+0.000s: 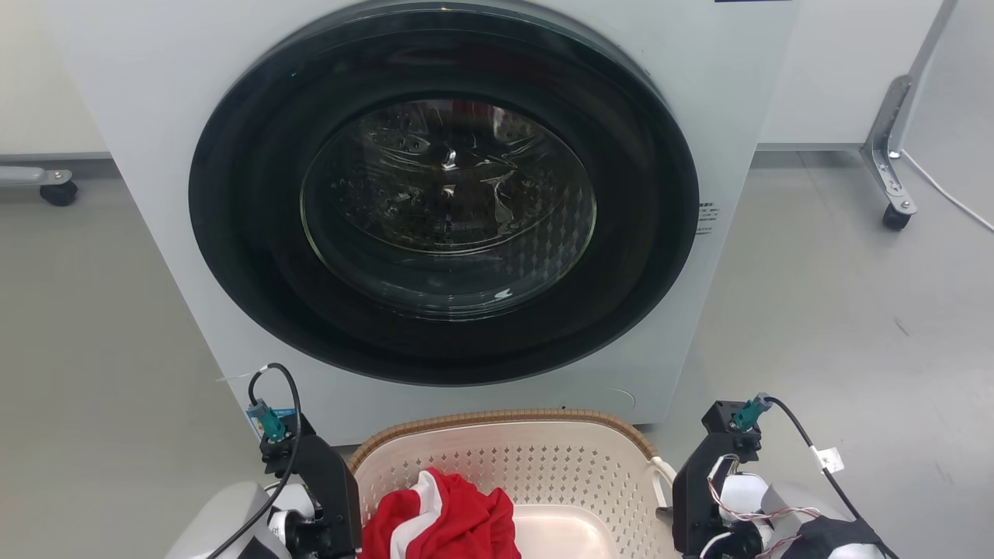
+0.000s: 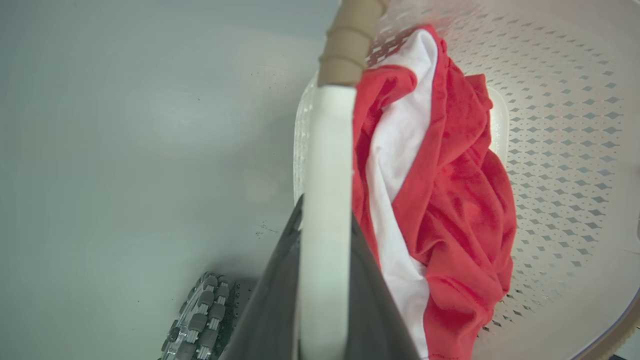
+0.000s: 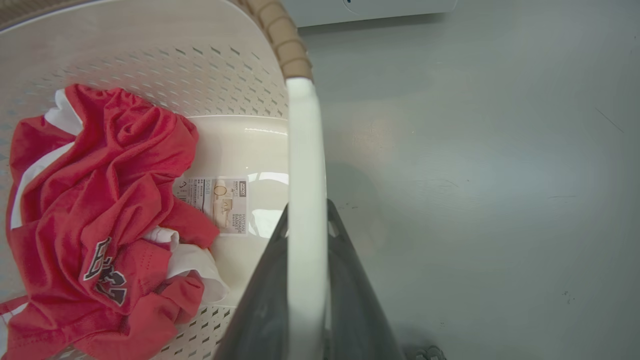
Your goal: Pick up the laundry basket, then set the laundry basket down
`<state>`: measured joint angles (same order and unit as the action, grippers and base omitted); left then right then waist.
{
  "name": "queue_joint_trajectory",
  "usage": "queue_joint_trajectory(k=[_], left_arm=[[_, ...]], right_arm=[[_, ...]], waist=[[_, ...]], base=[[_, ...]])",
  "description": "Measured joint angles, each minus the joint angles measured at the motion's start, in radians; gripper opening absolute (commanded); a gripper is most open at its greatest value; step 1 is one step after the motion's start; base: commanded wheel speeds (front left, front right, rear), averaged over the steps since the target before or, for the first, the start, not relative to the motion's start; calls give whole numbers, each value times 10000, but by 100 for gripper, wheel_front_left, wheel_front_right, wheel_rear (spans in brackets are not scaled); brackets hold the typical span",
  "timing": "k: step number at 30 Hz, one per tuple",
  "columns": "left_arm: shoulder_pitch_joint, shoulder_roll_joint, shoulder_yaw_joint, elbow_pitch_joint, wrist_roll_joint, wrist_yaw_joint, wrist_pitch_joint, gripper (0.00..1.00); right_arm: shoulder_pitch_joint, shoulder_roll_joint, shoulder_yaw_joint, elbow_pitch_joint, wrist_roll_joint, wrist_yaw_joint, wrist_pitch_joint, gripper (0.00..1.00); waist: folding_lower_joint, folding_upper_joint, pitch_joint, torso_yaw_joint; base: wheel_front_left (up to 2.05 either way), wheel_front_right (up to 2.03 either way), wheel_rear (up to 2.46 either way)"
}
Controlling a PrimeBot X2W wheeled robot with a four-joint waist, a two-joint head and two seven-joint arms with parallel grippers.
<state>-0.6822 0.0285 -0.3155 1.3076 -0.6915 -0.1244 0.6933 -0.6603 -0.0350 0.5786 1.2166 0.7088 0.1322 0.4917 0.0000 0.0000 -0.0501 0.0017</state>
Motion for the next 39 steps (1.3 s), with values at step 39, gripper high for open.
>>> queue_joint_trajectory(k=[39], left_arm=[[110,-29,-38,2,-67,0,-399,0]], right_arm=[[99,-155,449,-198,483,-2,-59,0]], waist=[[1,0,172,100]], base=[[0,0,0]])
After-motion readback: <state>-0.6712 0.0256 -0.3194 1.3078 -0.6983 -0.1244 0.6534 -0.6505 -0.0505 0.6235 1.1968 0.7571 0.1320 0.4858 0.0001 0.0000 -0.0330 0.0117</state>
